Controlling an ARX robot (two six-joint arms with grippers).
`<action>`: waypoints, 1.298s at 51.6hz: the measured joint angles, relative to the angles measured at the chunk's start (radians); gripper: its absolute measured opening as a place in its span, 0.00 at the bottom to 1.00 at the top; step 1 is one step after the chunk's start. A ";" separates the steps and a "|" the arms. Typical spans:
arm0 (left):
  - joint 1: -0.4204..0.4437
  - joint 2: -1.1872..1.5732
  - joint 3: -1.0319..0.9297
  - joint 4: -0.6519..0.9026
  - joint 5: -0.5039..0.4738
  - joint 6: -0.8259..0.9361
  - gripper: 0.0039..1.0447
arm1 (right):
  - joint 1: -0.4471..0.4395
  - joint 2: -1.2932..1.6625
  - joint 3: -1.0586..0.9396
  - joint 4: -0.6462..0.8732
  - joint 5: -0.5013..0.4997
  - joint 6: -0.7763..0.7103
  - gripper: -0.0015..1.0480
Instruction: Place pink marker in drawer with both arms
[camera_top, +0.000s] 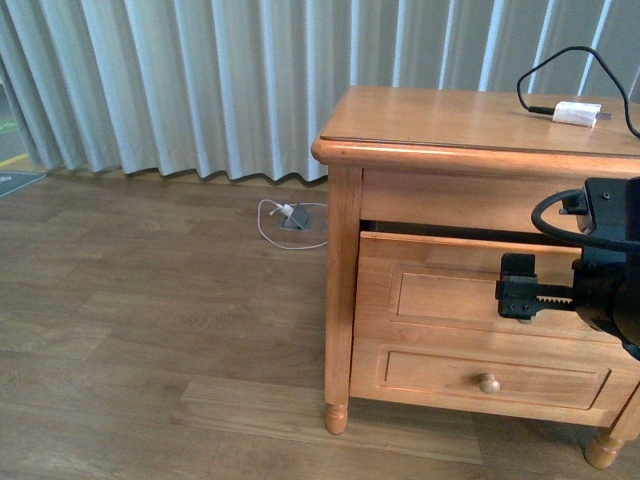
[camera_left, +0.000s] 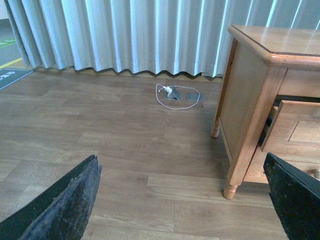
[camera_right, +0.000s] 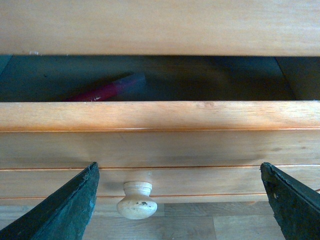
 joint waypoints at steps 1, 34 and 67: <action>0.000 0.000 0.000 0.000 0.000 0.000 0.95 | 0.000 0.003 0.004 0.000 0.002 0.000 0.92; 0.000 0.000 0.000 0.000 0.000 0.000 0.95 | -0.006 0.088 0.132 -0.005 0.031 -0.010 0.92; 0.000 0.000 0.000 0.000 0.000 0.000 0.95 | -0.035 -0.212 -0.106 -0.101 -0.049 0.026 0.92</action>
